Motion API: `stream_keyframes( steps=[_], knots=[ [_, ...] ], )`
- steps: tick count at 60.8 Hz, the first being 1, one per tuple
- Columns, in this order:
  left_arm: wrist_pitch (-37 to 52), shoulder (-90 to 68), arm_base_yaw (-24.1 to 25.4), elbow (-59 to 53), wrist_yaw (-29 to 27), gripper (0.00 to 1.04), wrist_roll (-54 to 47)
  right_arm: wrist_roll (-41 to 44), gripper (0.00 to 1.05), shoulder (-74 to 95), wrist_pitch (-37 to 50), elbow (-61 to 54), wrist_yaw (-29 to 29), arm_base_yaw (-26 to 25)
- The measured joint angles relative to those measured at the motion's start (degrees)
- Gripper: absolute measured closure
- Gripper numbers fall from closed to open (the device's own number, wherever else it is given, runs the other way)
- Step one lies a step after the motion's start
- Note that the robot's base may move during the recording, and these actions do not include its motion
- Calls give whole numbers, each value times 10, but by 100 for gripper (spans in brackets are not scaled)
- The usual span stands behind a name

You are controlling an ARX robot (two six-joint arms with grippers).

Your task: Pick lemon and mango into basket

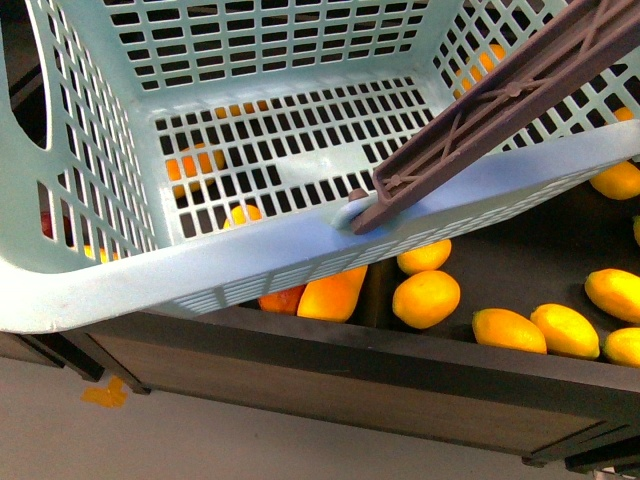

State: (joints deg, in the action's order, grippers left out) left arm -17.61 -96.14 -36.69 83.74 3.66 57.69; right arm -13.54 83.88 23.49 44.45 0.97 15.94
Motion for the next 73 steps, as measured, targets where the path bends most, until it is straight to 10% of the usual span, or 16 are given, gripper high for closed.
stream_keyframes(
  steps=[12,27,38,62,73],
  knots=[
    [0,0,0,0,0,100,0,-10,7,-13,-5,-9,26,-5],
    [0,-2,1,0,-2,100,0,-22,9,-97,-17,-36,101,-46],
    [0,-3,-2,0,3,100,0,92,37,-125,176,-149,81,-63],
    [0,-3,0,0,0,100,0,132,103,-256,207,-309,39,-108],
    [0,-3,0,0,0,100,0,133,83,-289,203,-336,35,-116]
  ],
)
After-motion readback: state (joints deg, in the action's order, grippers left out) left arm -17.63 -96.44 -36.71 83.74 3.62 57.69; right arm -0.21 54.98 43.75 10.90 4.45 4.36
